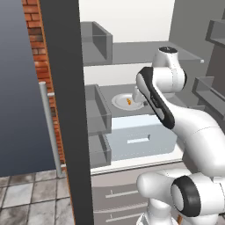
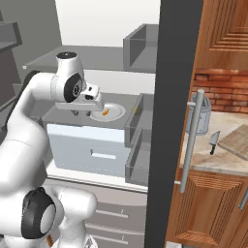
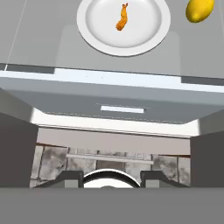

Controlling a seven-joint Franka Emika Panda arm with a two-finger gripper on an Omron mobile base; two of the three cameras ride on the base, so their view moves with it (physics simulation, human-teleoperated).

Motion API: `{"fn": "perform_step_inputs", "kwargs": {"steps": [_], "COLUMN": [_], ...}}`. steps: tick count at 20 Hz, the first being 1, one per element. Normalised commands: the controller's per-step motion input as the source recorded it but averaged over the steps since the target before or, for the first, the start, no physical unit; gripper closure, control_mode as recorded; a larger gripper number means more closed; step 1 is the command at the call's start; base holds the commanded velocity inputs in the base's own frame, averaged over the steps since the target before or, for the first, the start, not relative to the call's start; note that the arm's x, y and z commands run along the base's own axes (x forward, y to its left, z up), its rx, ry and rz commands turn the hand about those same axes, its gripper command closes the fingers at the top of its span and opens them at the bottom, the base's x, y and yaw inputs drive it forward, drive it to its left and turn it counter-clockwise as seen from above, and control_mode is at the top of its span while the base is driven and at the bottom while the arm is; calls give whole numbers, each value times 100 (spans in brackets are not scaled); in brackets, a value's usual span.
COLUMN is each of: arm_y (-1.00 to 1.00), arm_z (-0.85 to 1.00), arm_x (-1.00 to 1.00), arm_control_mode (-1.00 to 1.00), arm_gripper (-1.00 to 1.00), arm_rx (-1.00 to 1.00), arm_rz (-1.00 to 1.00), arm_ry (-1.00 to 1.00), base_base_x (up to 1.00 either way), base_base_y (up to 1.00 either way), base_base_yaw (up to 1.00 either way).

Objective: Retrieve the shrimp from the fridge and place it on the cutting board.

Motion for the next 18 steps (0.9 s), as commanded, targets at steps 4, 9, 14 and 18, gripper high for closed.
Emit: {"fn": "perform_step_inputs", "kwargs": {"steps": [4,9,14,18], "arm_y": [0,1,1,0], "arm_z": [-7,-37,-38,-18], "arm_x": [7,68,91,87], "arm_control_mode": [-100,-100,-100,-100], "arm_gripper": [-100,-100,-100,-100], "arm_rx": [0,0,3,2], "arm_rz": [0,-2,0,-3], "arm_ry": [-1,0,0,-6], "base_base_x": [0,0,0,0], "base_base_y": [0,0,0,0], "base_base_yaw": [0,0,0,0]}}
